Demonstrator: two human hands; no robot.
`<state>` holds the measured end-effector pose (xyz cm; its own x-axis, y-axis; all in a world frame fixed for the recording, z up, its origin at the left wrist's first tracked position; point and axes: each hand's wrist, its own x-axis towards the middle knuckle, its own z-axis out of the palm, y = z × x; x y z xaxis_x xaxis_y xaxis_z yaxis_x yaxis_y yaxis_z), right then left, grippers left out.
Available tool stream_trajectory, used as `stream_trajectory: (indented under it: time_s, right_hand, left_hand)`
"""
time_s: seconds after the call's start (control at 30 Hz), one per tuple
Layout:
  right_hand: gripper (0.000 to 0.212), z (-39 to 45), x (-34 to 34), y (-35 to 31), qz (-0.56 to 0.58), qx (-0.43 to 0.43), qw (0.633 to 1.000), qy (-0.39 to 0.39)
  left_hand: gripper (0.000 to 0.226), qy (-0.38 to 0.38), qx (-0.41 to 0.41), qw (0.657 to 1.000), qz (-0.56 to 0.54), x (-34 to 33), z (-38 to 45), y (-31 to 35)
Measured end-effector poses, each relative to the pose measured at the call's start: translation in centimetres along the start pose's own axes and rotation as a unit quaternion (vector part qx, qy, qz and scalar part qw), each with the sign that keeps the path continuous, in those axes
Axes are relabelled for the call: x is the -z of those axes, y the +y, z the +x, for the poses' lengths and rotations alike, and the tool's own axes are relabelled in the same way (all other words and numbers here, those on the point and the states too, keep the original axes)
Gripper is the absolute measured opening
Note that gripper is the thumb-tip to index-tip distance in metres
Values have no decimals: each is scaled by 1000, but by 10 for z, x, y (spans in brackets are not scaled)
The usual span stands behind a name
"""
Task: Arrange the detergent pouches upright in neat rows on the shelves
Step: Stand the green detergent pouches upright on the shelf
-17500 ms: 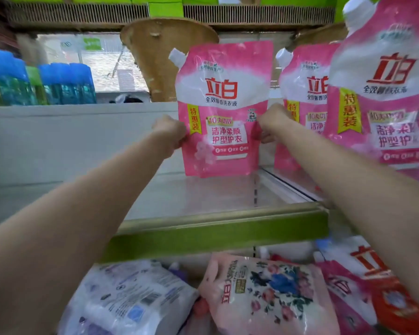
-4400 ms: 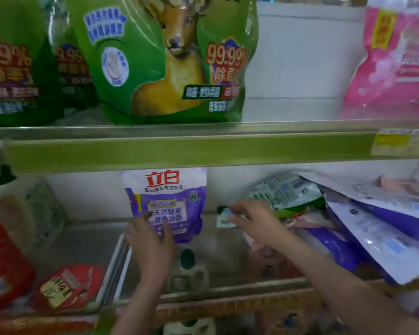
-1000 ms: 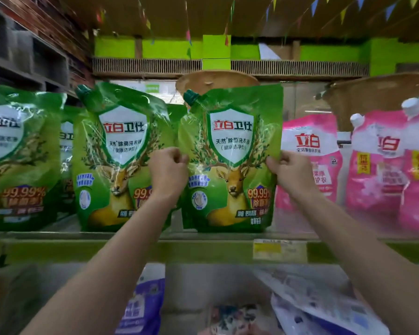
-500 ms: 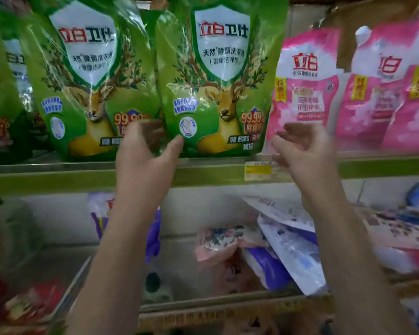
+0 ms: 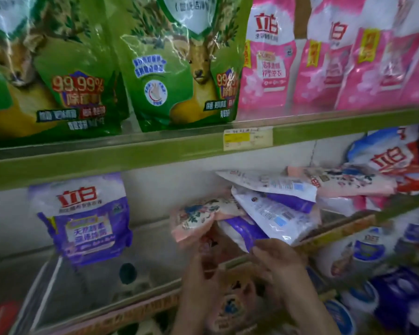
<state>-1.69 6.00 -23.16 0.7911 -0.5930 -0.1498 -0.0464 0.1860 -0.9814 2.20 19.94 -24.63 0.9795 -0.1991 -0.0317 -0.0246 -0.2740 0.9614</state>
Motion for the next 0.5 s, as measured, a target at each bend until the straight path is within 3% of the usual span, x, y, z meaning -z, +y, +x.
stream_trajectory:
  time_s: [0.13, 0.33, 0.43, 0.5]
  right_hand:
    - [19, 9, 18, -11, -31, 61, 998, -6]
    - [15, 48, 36, -38, -39, 126, 990, -40]
    - [19, 77, 54, -61, -146, 226, 962, -48]
    - [29, 96, 60, -76, -305, 279, 908, -63]
  left_hand:
    - [16, -11, 11, 1000, -9, -16, 1, -3]
    - [9, 26, -4, 996, -90, -55, 26, 47]
    - [8, 40, 40, 983, -172, -84, 50, 74]
    - [9, 45, 62, 966, -249, -105, 65, 87]
